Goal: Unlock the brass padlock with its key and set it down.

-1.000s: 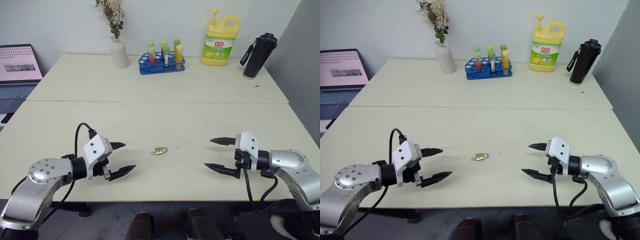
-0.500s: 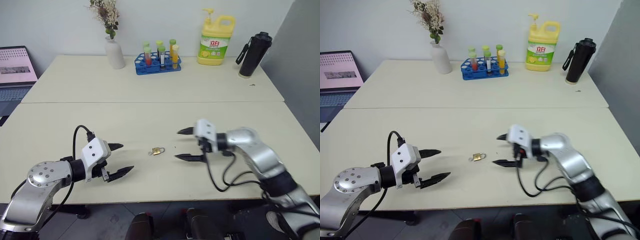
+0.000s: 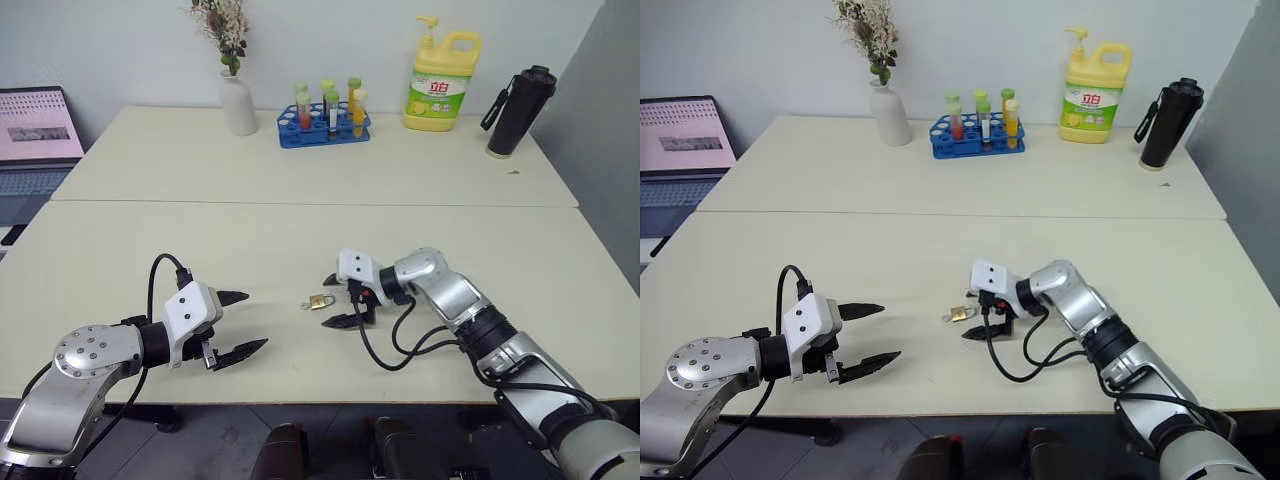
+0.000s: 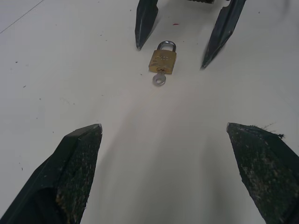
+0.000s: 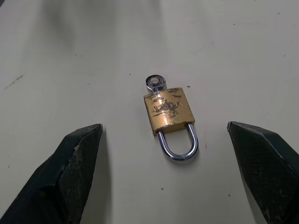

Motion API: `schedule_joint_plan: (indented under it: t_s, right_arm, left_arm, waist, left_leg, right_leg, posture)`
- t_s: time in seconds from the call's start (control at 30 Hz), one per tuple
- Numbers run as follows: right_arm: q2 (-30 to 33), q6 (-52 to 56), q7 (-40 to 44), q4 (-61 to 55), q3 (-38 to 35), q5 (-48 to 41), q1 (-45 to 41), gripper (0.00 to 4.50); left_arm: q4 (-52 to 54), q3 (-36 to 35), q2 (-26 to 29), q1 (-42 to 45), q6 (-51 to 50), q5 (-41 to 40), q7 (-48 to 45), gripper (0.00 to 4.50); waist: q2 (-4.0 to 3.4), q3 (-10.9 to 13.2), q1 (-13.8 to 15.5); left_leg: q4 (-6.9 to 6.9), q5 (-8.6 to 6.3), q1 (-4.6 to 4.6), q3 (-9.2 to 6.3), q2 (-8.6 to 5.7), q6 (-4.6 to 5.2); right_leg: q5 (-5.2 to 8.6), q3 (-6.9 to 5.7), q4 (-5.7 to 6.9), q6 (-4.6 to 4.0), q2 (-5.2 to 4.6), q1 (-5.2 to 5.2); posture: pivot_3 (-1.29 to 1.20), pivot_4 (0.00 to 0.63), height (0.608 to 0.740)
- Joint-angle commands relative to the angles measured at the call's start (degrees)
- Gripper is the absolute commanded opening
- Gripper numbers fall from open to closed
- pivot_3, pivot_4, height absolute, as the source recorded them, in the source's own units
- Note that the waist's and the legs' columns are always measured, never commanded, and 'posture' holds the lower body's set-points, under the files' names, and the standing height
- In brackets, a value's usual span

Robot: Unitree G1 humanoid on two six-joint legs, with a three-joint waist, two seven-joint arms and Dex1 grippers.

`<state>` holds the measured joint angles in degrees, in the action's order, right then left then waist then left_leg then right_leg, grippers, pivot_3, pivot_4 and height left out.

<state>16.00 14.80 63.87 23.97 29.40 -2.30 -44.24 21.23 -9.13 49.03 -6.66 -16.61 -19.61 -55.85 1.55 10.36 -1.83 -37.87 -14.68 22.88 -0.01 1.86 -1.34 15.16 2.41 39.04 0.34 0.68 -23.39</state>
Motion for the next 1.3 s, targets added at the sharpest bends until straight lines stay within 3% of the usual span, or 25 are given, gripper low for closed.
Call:
schedule_joint_plan:
  t_s: [0.03,0.23,0.27,0.33,0.6,0.63,0.9,1.03,1.27,1.3]
  right_arm:
    - [-1.66,-1.51,-0.87,0.47,-1.36,0.71,-1.33,4.5]
    - [-2.3,-3.01,-1.55,2.57,-0.75,3.22,-0.31,4.5]
    - [-2.39,-3.09,-2.39,3.59,-0.86,3.85,-0.43,4.32]
    - [-2.58,-2.94,-3.23,4.83,-1.17,4.4,-0.62,3.92]
    - [-2.5,-0.97,-3.57,4.74,-0.54,5.72,-0.13,1.09]
    - [-2.42,-1.32,-3.86,4.26,-0.42,6.03,0.12,0.92]
    - [2.66,-4.96,-7.69,-10.3,-2.62,8.33,6.46,0.94]
    - [10.4,-6.35,-9.63,-25.86,-6.49,8.56,15.02,0.94]
    - [14.58,-6.62,-14.02,-38.86,-14.33,5.52,26.44,0.94]
    - [15.56,-10.71,-15.51,-39.8,-14.91,7.05,28.01,0.94]
  left_arm:
    - [-0.27,0.28,-0.01,0.04,1.96,0.79,-0.48,4.47]
    - [-1.91,1.3,-0.2,0.75,3.64,1.48,-0.72,4.47]
    - [-2.27,1.69,-0.31,0.77,4.25,1.88,-0.79,4.49]
    - [-2.68,2.1,-0.47,0.76,4.98,2.36,-0.93,4.5]
    - [-3.35,2.57,-0.61,1.05,5.88,2.74,-1.31,4.5]
    - [-3.33,2.59,-0.6,1.08,5.89,2.8,-1.34,4.5]
    - [-4.9,2.48,-1.92,1.13,6.34,2.01,-1.65,4.5]
    - [-7.13,4.6,-5.63,5.22,4.58,-0.44,-1.59,4.5]
    - [-9.94,11.33,-10.47,14.12,0.1,-1.45,-3.81,4.5]
    - [-10.66,12.35,-11.06,16.54,-0.8,-1.85,-4.74,4.5]
  waist:
    - [0.0,0.0,-0.01]
    - [0.0,0.0,-0.02]
    - [0.0,0.0,-0.02]
    - [0.0,-0.01,-0.02]
    - [0.0,-0.03,-0.01]
    - [0.0,-0.03,-0.02]
    - [0.0,-0.03,0.34]
    - [0.0,-0.03,1.24]
    - [0.01,-0.03,0.67]
    - [0.01,-0.03,0.58]
  left_leg:
    - [0.0,0.0,0.0,0.0,0.0,0.0]
    - [0.0,0.0,-0.01,0.01,0.0,0.0]
    - [0.0,0.0,-0.02,0.01,0.0,0.0]
    - [0.0,0.0,-0.06,0.02,0.01,0.0]
    - [-0.01,0.0,-0.12,0.03,0.02,0.0]
    - [-0.01,0.0,-0.12,0.03,0.02,0.0]
    - [-0.02,0.0,-0.07,-0.01,-0.03,0.0]
    - [-0.05,0.0,0.04,-0.05,-0.18,0.0]
    - [-0.04,0.0,0.0,0.01,-0.07,0.0]
    - [-0.04,0.0,0.0,0.02,-0.08,0.0]
  right_leg:
    - [0.0,0.0,0.0,0.0,0.0,0.0]
    - [0.0,-0.01,0.0,0.0,0.01,0.0]
    - [0.0,0.0,0.01,0.0,0.01,0.0]
    - [0.0,0.0,0.02,0.0,0.01,0.02]
    - [0.0,0.01,0.04,0.0,0.02,0.07]
    - [0.0,0.01,0.04,0.0,0.01,0.07]
    - [0.11,0.02,0.02,0.19,-0.01,0.08]
    - [0.13,-0.05,-0.06,0.23,-0.18,0.08]
    - [0.16,0.0,-0.01,0.31,0.04,0.07]
    - [0.16,-0.01,0.0,0.31,0.09,0.07]
  posture:
    - [0.0,0.15,0.74]
    - [0.0,0.15,0.74]
    - [0.0,0.15,0.74]
    - [0.0,0.15,0.74]
    - [0.0,0.15,0.74]
    - [0.0,0.15,0.74]
    - [0.0,0.15,0.74]
    - [0.0,0.15,0.74]
    - [0.0,0.15,0.74]
    - [0.0,0.15,0.74]
